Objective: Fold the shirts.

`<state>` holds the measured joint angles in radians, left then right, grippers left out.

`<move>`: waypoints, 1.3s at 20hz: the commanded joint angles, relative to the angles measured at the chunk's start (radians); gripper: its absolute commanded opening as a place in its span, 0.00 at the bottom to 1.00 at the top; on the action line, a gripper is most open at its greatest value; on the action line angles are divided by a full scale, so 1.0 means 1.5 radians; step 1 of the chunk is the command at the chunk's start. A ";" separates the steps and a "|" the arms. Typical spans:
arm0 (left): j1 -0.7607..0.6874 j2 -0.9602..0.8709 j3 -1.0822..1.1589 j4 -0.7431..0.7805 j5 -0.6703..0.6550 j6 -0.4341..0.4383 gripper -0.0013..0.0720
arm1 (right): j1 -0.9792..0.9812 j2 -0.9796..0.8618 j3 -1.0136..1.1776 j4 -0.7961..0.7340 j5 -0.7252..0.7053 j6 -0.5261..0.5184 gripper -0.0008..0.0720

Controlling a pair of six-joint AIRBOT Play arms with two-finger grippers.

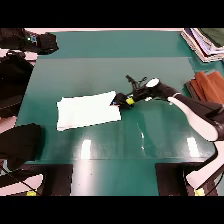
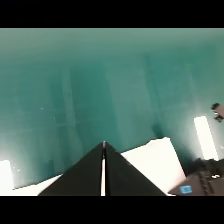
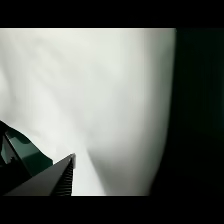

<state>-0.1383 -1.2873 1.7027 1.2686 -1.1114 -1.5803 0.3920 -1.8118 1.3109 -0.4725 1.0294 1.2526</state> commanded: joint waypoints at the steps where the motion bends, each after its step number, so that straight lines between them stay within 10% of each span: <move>1: -0.006 -0.003 0.000 -0.025 0.000 0.002 0.06 | 0.072 -0.068 0.090 0.058 -0.032 -0.013 0.57; 3: -0.006 -0.003 0.000 -0.052 0.002 0.002 0.06 | 0.099 -0.093 0.138 0.051 -0.045 -0.015 0.04; 8: -0.022 -0.003 0.000 -0.057 -0.002 0.001 0.05 | 0.018 -0.060 0.187 0.032 -0.039 -0.015 0.03; 16: -0.162 -0.003 0.000 -0.048 0.081 0.011 0.06 | -0.375 0.158 0.187 -0.287 0.016 0.039 0.03; 26: -0.204 -0.003 0.000 -0.058 0.102 -0.004 0.06 | -0.718 0.207 0.187 -0.290 -0.051 0.037 0.03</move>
<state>-0.4366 -1.2919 1.7027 1.1866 -0.9646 -1.5707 -0.5945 -1.5085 1.5913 -0.8986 0.9825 1.3067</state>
